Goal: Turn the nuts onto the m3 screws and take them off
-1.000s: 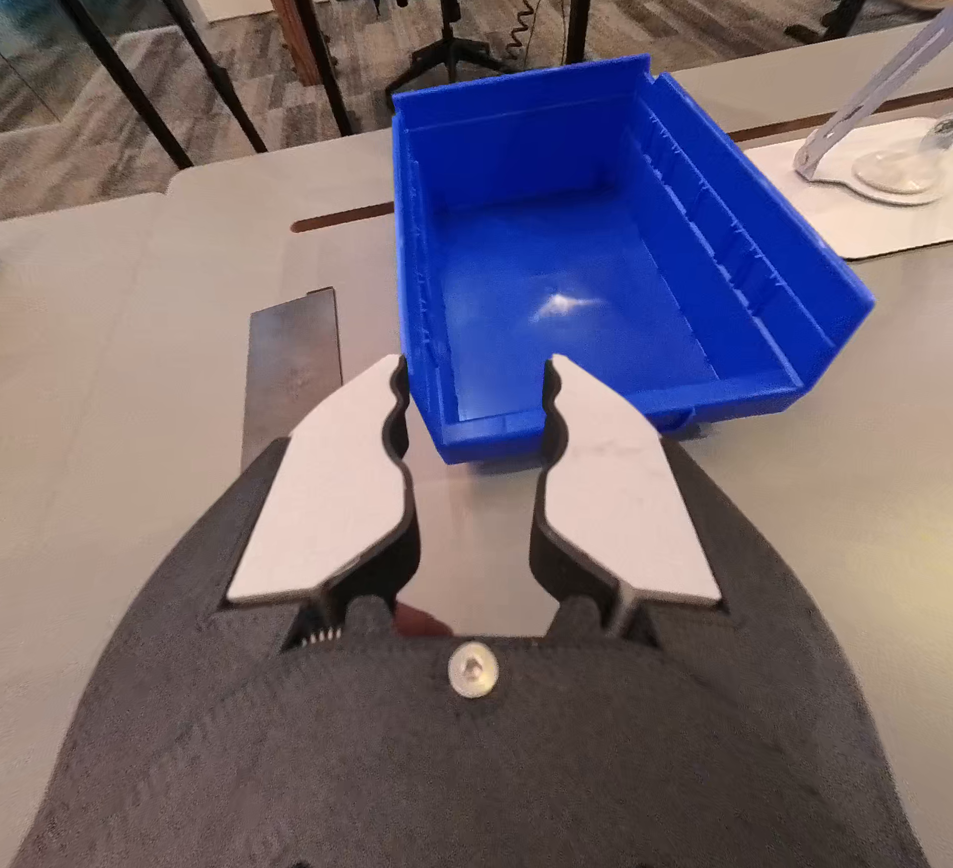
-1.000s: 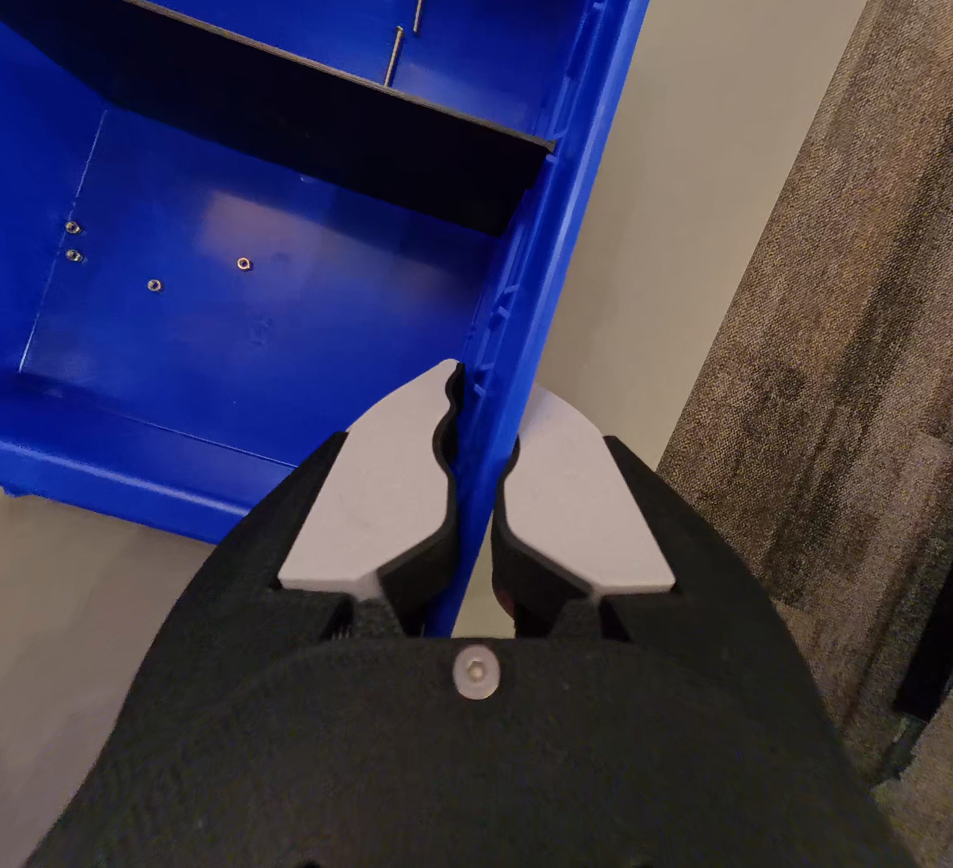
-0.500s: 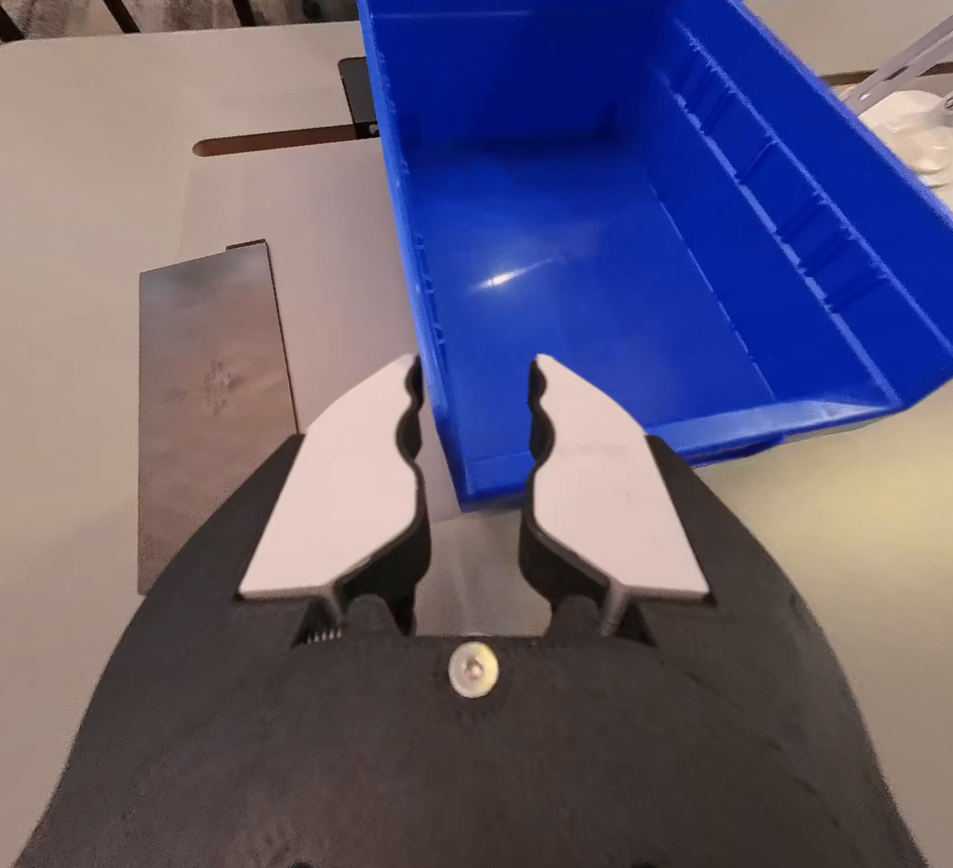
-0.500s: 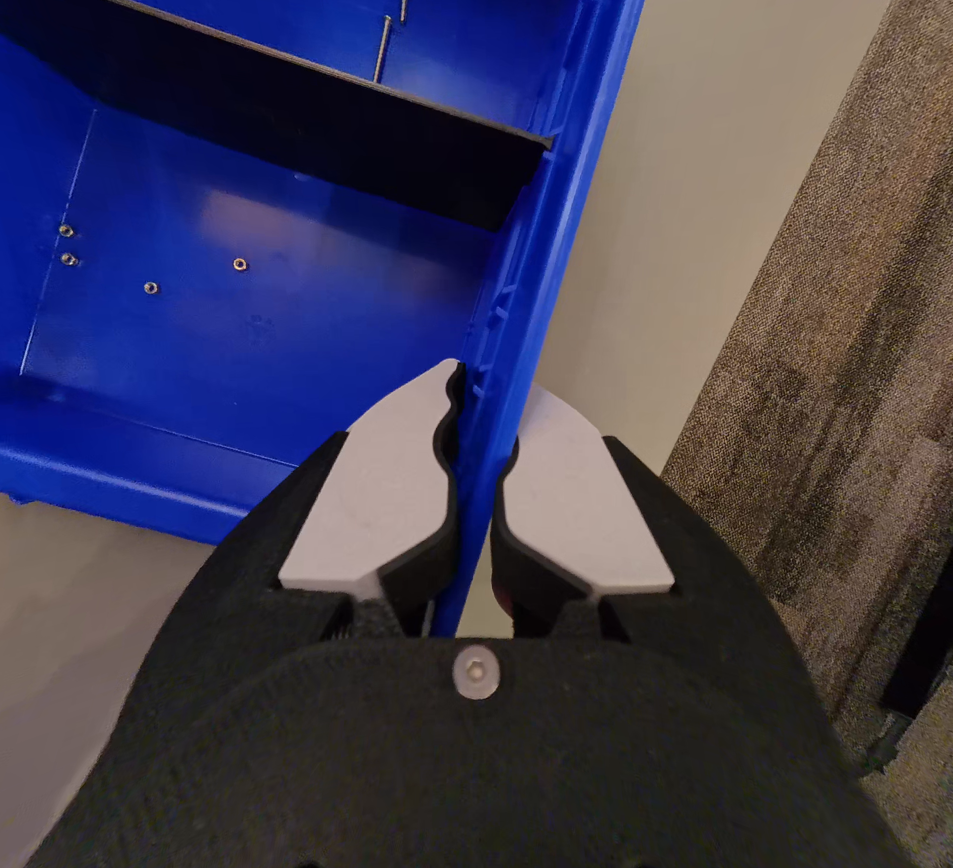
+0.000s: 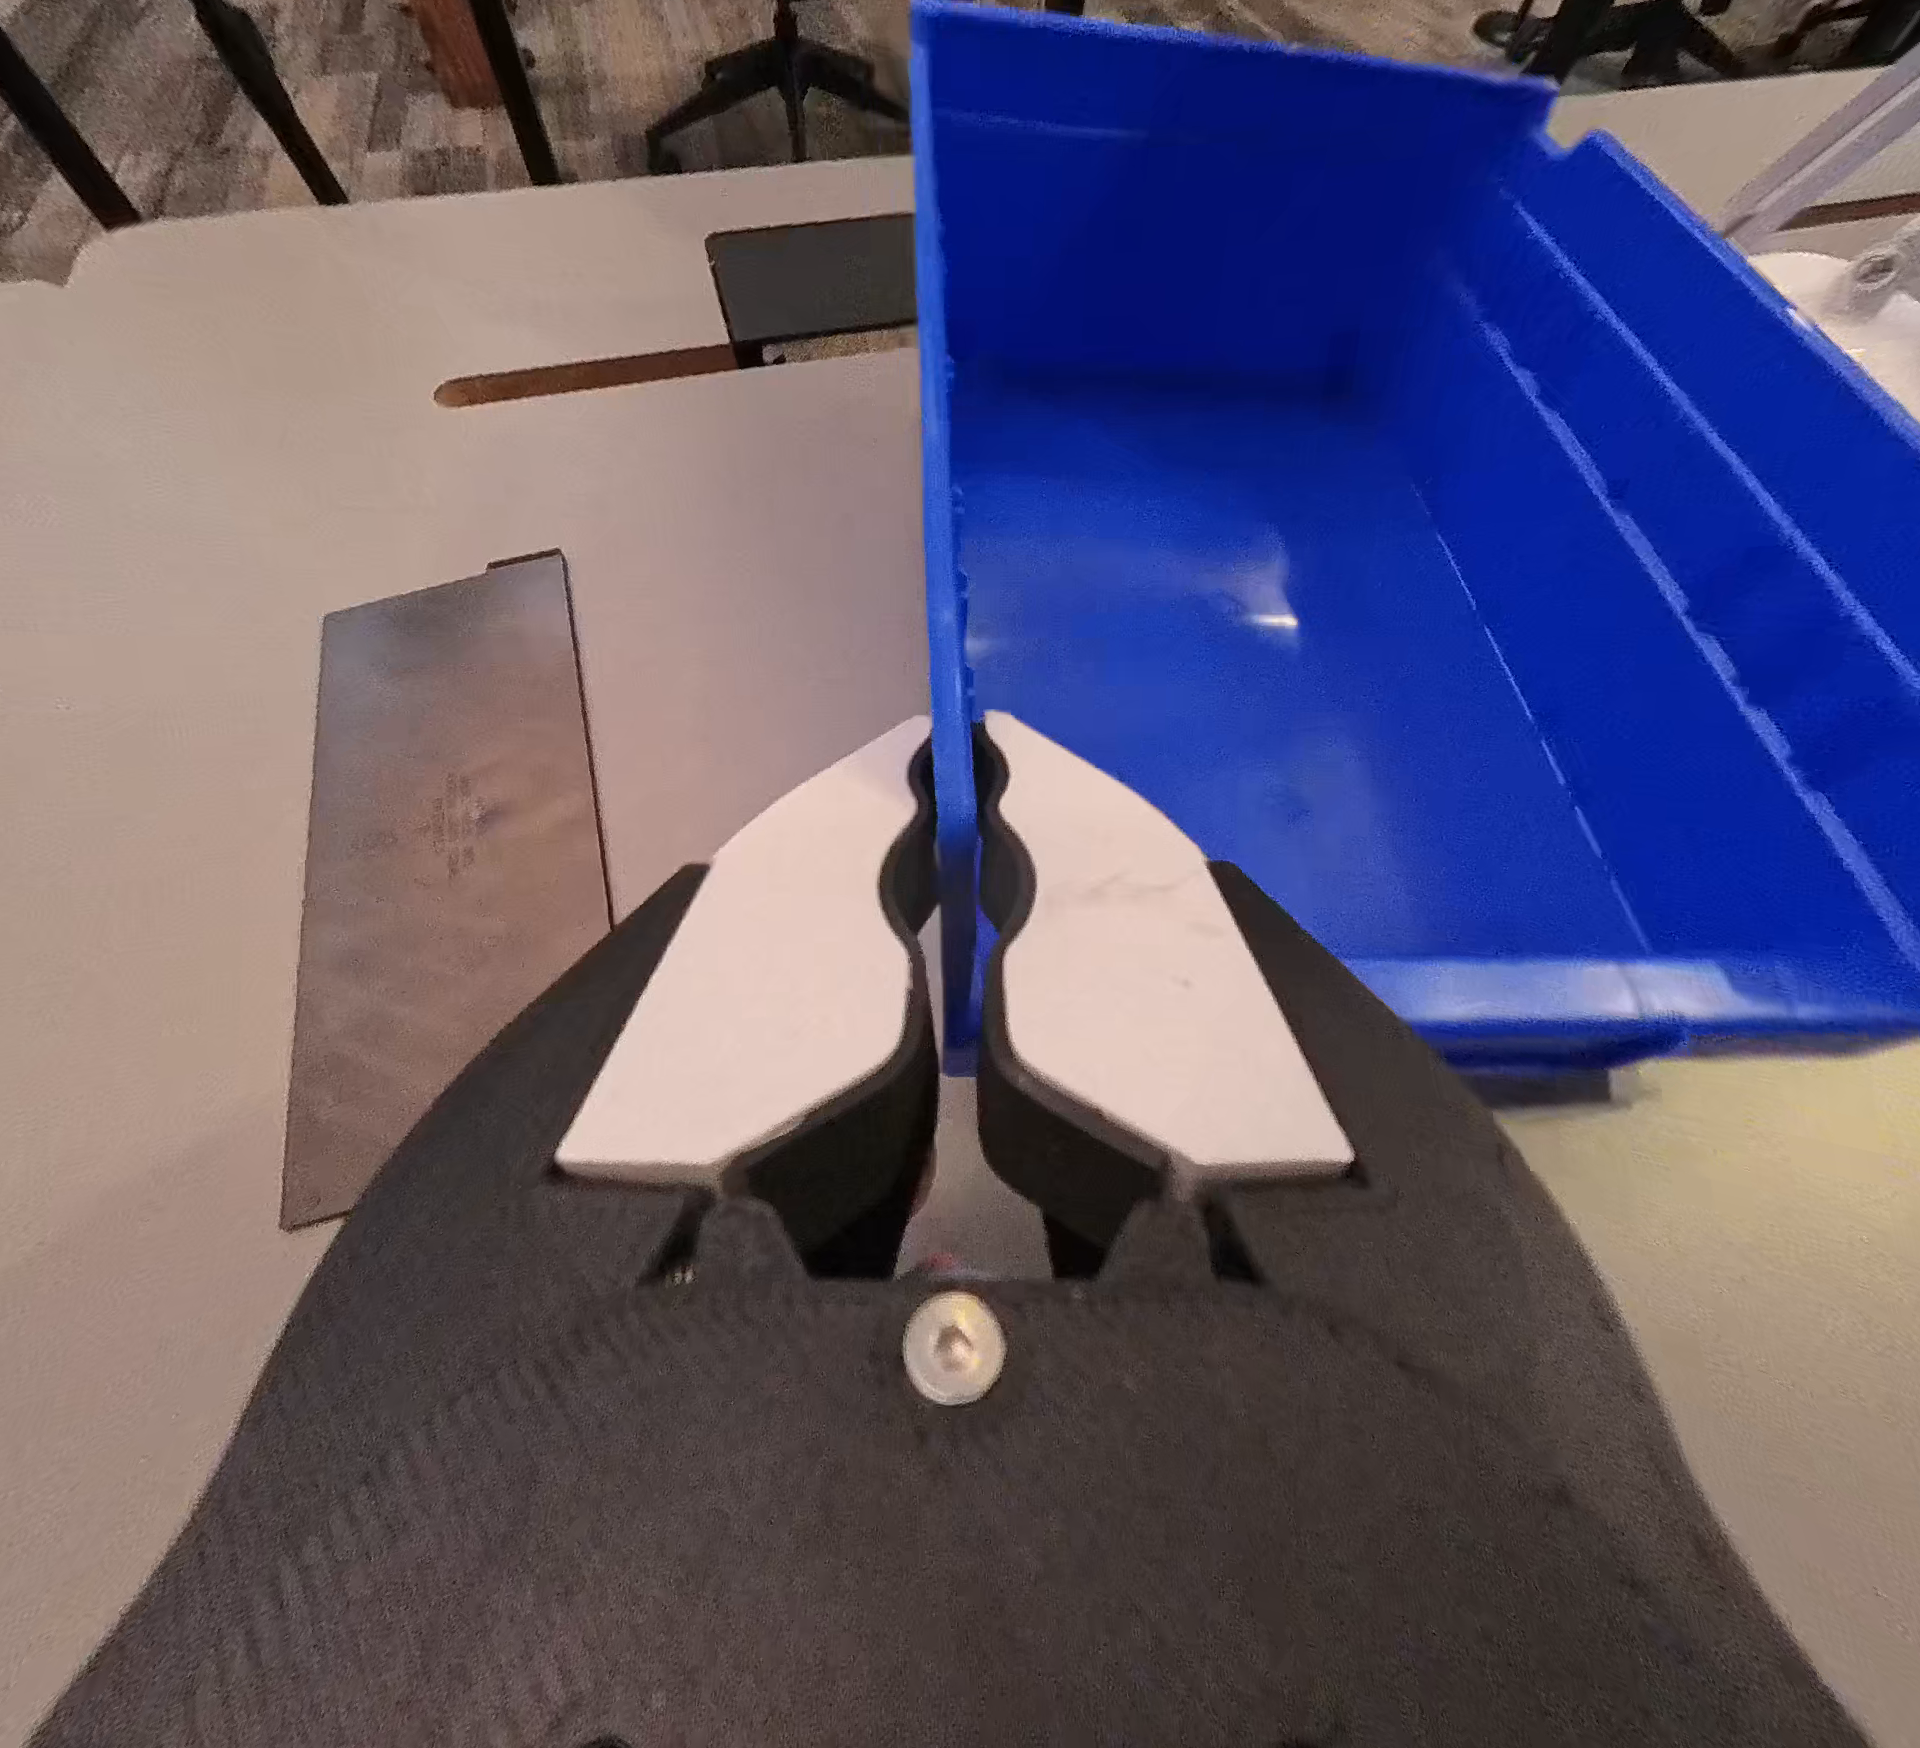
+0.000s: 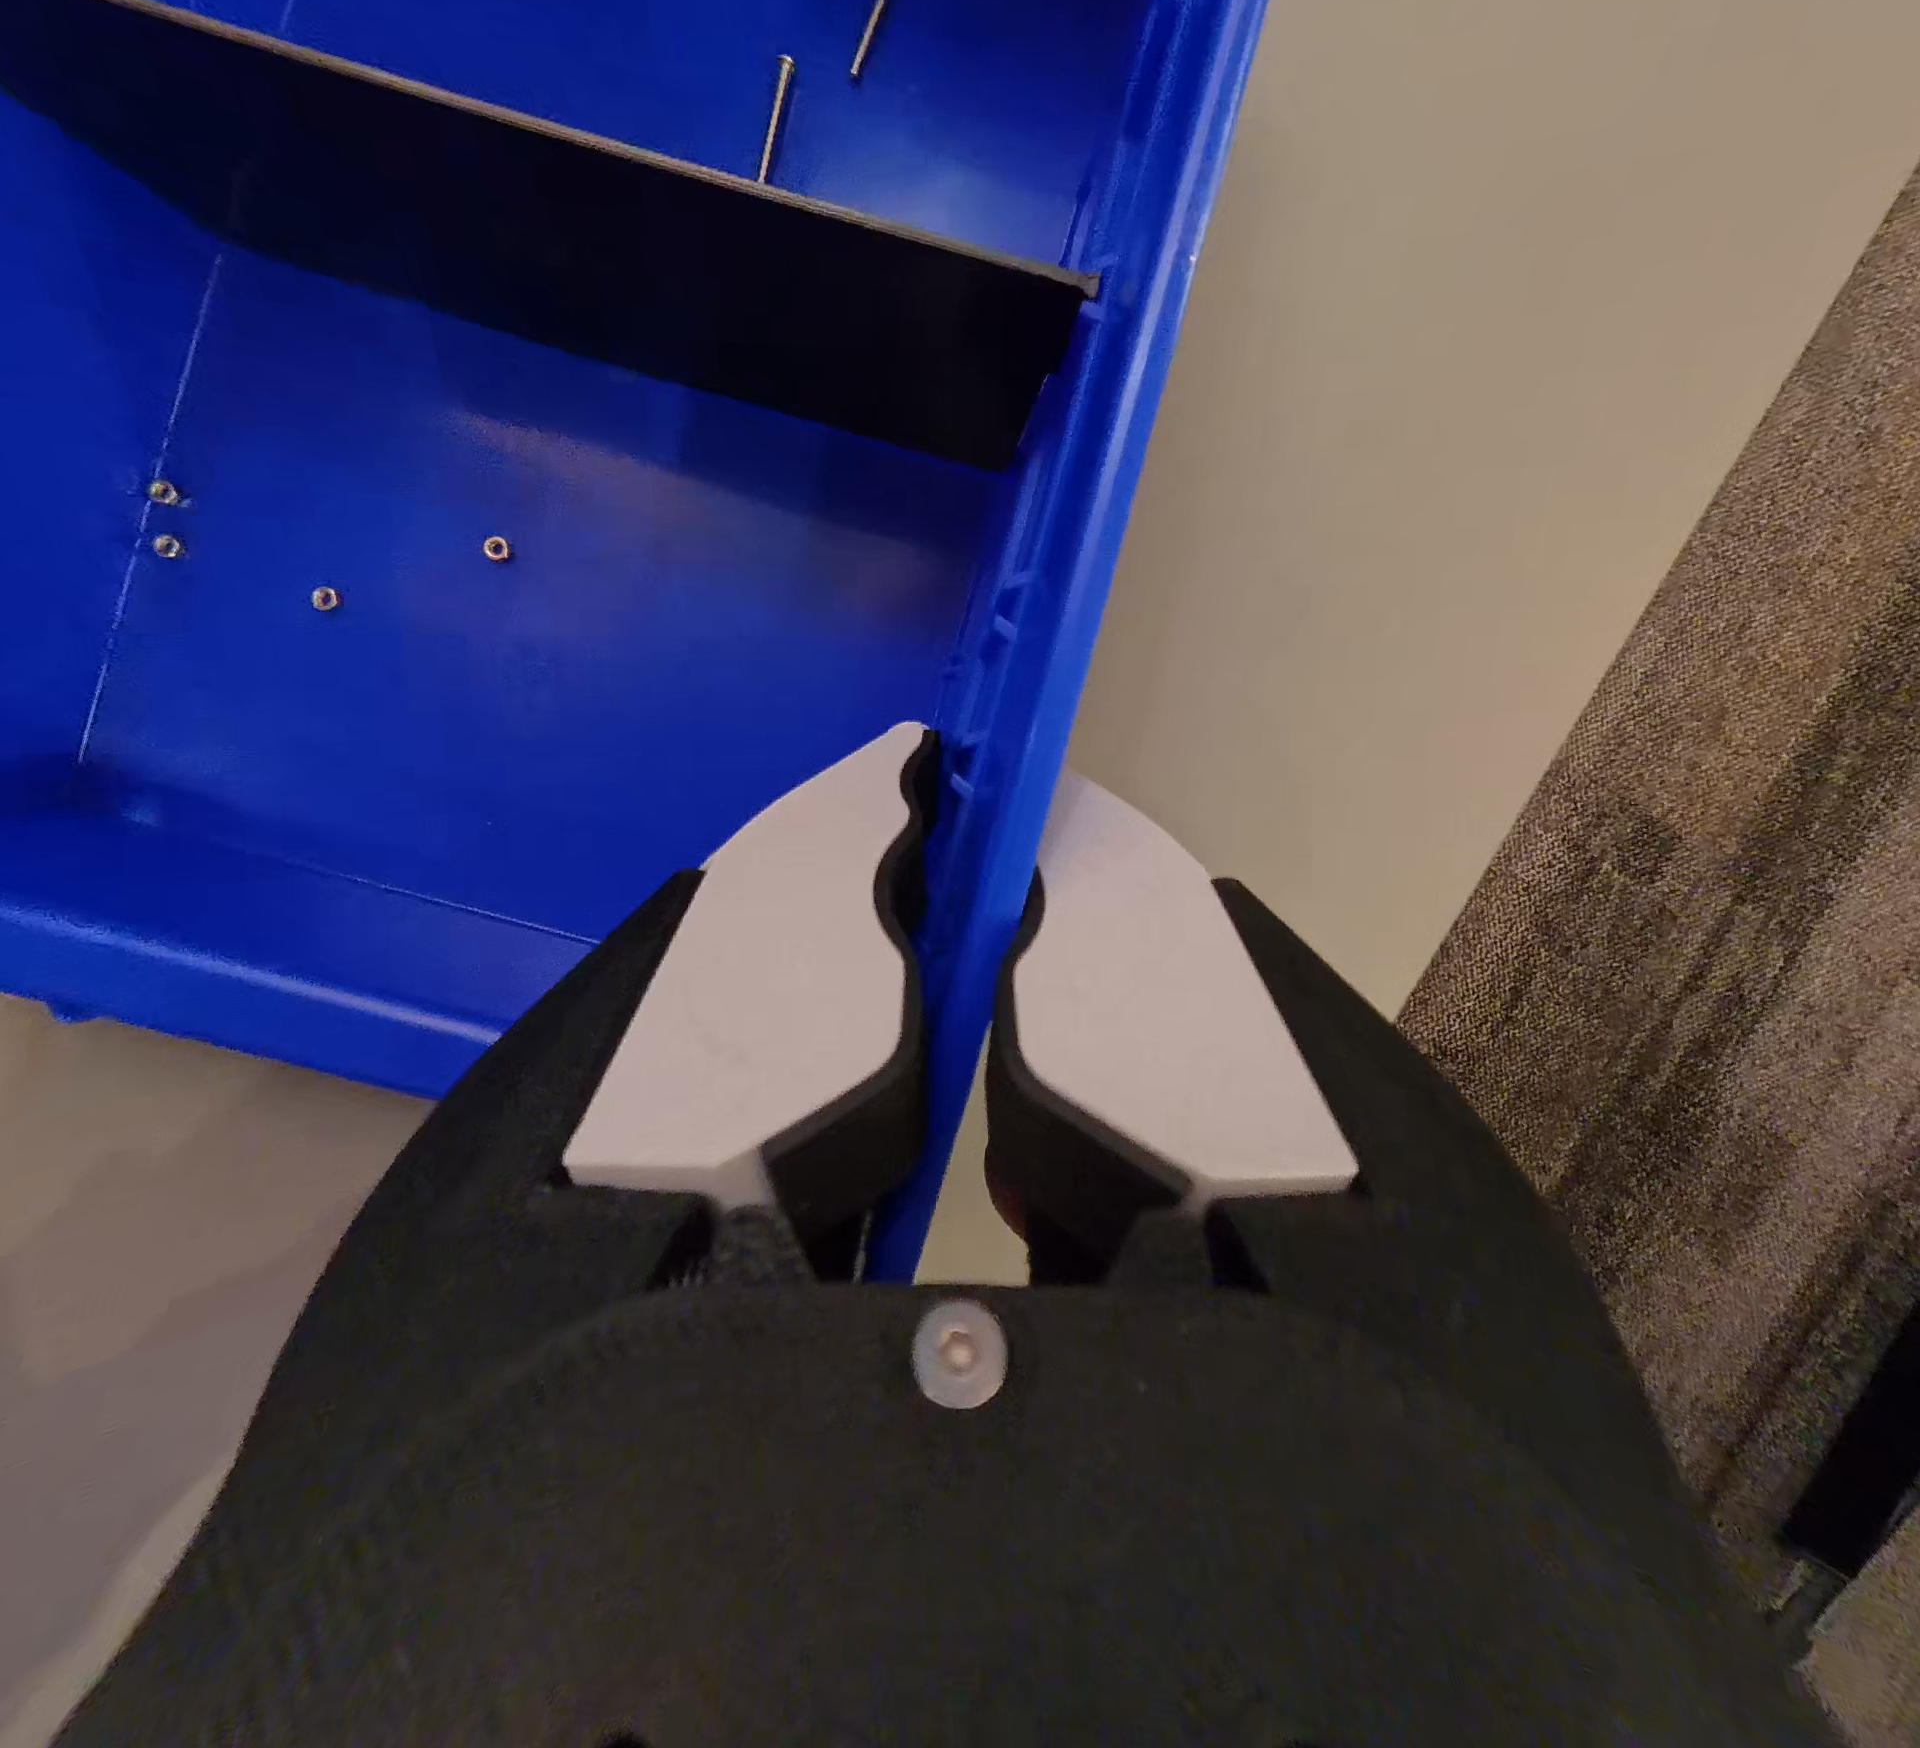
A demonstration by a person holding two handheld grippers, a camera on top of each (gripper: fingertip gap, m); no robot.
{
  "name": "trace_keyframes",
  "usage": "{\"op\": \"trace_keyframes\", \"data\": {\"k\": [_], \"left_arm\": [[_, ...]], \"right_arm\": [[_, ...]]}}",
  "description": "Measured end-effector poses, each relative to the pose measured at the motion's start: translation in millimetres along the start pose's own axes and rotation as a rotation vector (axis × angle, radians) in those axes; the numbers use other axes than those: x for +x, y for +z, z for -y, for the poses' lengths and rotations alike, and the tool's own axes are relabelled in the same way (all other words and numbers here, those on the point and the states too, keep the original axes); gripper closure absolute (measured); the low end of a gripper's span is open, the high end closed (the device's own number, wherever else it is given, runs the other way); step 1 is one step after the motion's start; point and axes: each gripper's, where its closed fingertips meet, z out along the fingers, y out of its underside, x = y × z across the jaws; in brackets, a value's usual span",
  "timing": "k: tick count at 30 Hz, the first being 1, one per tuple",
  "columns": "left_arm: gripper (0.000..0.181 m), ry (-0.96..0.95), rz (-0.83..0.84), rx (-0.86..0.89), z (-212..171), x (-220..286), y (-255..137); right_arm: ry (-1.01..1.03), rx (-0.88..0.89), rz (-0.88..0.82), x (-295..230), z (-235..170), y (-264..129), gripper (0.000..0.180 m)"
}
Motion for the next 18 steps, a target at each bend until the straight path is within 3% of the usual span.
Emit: {"op": "trace_keyframes", "data": {"k": [18], "left_arm": [[0.179,0.052,-0.051,0.123,18.2,39.3,-68.3]], "right_arm": [[-0.045,0.017,0.054,-62.1,-37.7,-27.4,0.173]]}}
